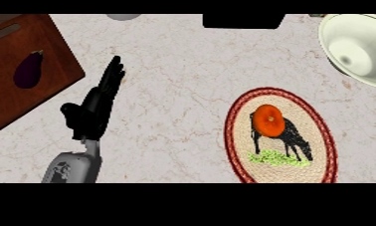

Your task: Pick the cupcake from the placemat and place it in the bowl

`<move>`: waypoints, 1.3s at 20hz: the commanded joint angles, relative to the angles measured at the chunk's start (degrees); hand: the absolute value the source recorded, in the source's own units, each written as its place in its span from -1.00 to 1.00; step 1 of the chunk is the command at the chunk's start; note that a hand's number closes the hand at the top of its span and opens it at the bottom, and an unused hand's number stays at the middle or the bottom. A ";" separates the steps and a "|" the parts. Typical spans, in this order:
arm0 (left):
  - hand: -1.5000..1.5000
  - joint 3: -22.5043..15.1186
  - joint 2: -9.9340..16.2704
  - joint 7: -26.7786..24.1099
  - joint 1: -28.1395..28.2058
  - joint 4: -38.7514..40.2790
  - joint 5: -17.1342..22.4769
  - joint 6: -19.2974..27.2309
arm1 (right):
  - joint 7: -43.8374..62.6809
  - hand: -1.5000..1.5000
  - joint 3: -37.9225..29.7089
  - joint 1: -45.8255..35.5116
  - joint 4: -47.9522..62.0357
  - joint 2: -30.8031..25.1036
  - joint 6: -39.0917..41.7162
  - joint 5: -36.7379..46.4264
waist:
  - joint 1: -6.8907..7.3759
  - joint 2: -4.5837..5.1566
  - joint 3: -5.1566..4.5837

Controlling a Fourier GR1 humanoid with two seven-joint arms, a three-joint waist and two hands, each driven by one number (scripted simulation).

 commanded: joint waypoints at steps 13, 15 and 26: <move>0.00 0.02 -0.72 0.74 -0.99 -0.45 -0.09 -0.59 | -31.28 1.00 6.30 -16.96 51.94 1.04 -15.53 25.88 | 1.26 0.52 0.12; 0.00 -0.47 -0.22 2.46 -1.03 -1.56 -0.75 -0.76 | -34.83 1.00 6.34 -18.11 57.16 2.26 -17.86 27.22 | 1.14 0.45 0.13; 0.00 -0.53 -0.89 -0.41 -1.01 0.69 -0.04 -2.05 | -42.81 -1.00 6.06 -21.82 75.86 3.14 -7.01 27.66 | 2.42 1.18 0.26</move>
